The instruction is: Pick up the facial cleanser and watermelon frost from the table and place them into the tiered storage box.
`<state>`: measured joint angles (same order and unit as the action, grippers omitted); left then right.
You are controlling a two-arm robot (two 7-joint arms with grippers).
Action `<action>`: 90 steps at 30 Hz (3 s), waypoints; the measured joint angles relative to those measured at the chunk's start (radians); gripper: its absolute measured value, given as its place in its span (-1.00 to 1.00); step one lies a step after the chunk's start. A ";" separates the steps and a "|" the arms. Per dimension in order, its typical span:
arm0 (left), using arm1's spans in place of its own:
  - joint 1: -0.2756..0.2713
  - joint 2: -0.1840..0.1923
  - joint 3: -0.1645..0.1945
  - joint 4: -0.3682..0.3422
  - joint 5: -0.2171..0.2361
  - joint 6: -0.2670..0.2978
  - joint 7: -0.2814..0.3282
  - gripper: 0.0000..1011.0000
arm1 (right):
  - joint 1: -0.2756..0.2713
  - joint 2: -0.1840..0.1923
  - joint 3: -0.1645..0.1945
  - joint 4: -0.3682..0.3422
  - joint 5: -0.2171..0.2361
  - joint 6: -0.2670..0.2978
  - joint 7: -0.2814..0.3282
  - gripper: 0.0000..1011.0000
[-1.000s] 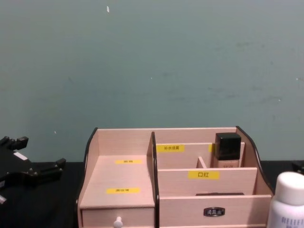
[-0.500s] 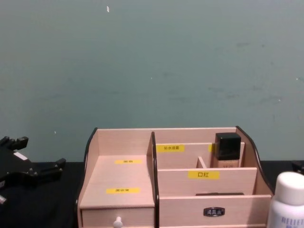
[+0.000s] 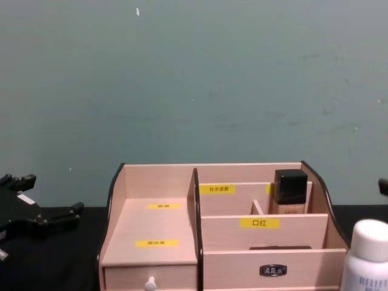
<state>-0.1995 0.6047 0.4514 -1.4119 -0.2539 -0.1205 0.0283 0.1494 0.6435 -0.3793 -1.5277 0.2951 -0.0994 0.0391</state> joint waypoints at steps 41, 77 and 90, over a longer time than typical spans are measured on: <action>0.000 0.000 0.000 0.000 0.000 0.000 0.000 0.98 | -0.364 0.151 0.202 -0.486 0.239 0.221 0.209 0.98; 0.000 0.000 0.000 0.000 0.000 0.000 0.000 0.98 | -0.276 0.015 0.140 -0.278 0.185 0.286 0.316 0.98; 0.000 0.000 0.000 0.000 0.000 0.000 0.000 0.98 | -0.251 -0.011 0.128 -0.232 0.172 0.279 0.334 0.98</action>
<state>-0.1995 0.6047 0.4514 -1.4120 -0.2539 -0.1206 0.0283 -0.1015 0.6322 -0.2509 -1.7596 0.4670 0.1794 0.3731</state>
